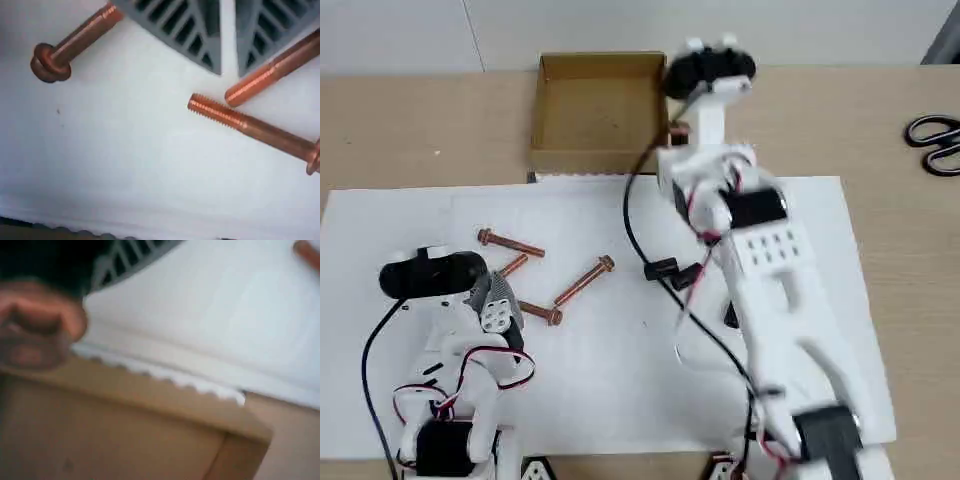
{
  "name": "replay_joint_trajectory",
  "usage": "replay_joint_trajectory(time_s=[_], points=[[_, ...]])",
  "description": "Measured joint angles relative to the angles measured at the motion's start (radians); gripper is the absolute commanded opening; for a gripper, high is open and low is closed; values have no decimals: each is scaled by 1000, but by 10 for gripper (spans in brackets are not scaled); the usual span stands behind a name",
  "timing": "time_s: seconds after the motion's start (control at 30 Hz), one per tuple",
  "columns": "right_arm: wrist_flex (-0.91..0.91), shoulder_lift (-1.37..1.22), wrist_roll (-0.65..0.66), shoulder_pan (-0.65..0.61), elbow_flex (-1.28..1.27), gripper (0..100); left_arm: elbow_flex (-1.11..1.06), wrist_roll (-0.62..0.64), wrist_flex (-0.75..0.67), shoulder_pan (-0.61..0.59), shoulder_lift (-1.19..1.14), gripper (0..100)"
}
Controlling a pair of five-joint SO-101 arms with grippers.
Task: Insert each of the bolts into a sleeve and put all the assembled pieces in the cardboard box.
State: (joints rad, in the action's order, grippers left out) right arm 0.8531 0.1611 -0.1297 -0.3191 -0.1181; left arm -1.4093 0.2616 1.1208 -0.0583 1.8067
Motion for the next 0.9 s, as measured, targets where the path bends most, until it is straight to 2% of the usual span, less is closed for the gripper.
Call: replay_joint_trajectory(time_s=[0.37, 0.63, 0.8, 0.9], points=[[-20, -494, 0, 0, 575, 4, 0, 6, 0, 0, 0, 6], [-34, -755, 0, -31, 829, 4, 0, 14, 0, 0, 0, 6], [-141, -919, 3, -26, 967, 5, 0, 14, 0, 0, 0, 6], [-187, -1010, 55, -26, 1040, 7, 0, 14, 0, 0, 0, 6]])
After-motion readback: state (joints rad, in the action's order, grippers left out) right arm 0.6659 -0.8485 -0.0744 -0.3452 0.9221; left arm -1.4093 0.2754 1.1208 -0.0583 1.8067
